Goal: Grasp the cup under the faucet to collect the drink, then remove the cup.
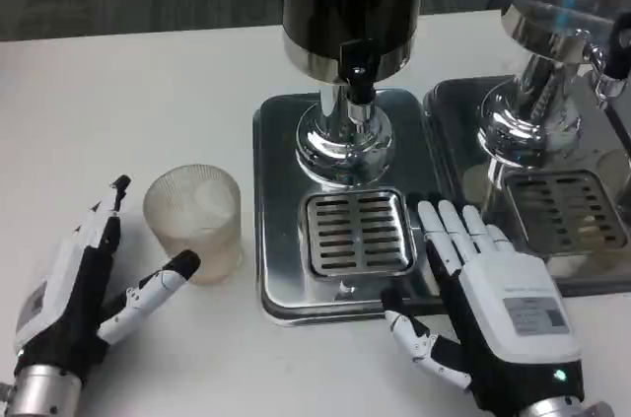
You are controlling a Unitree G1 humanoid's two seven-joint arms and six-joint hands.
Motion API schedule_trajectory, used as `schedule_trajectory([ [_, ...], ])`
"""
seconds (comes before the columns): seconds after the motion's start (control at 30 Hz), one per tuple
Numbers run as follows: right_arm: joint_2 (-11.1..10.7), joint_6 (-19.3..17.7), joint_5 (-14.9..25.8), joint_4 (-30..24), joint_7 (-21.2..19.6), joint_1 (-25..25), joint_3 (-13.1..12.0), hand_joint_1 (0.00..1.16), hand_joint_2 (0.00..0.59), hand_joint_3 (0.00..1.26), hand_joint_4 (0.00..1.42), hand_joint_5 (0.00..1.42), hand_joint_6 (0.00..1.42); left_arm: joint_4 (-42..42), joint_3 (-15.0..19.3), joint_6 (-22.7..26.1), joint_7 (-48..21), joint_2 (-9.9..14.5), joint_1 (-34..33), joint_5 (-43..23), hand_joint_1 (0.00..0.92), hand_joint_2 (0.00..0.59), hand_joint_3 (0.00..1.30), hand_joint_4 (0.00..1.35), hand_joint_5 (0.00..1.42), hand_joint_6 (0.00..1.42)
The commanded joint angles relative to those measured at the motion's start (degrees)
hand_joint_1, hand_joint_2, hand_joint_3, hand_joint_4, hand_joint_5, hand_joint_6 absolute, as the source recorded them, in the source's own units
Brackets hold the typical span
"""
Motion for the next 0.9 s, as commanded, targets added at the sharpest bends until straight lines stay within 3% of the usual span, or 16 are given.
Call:
schedule_trajectory([
  [0.03,0.14,0.33,0.55,0.66,0.38,-0.52,-0.16,0.22,0.43,0.02,0.0,0.0,0.09,2.9,-1.41,-1.1,0.53,-0.44,-2.58,0.42,0.0,0.0,0.0,0.0,0.0,0.0],
  [0.2,0.41,0.53,0.55,0.68,0.49,-0.58,-0.27,0.21,0.42,0.03,0.0,0.0,0.1,4.96,-3.5,-1.78,0.52,-0.25,-4.73,1.4,0.0,0.0,0.0,0.0,0.0,0.0],
  [0.43,0.76,0.45,0.95,0.92,0.2,-0.63,-0.19,0.1,0.398,0.04,0.0,0.0,0.1,7.85,-5.65,-1.5,1.3,-0.99,-7.57,1.49,0.042,0.0,0.0,0.0,0.0,0.0],
  [0.57,0.91,0.36,1.47,0.95,0.05,-0.43,-0.34,0.1,0.403,0.05,0.0,0.0,0.1,9.03,-6.26,-0.99,2.67,-2.43,-8.9,1.34,0.081,0.0,0.0,0.0,0.0,0.0],
  [0.9,0.98,0.82,1.48,0.19,-0.03,0.32,-0.58,0.14,0.427,0.06,0.0,0.0,0.1,11.36,-7.61,-1.39,4.44,-3.41,-10.6,1.48,0.144,0.002,0.0,0.0,0.01,0.0],
])
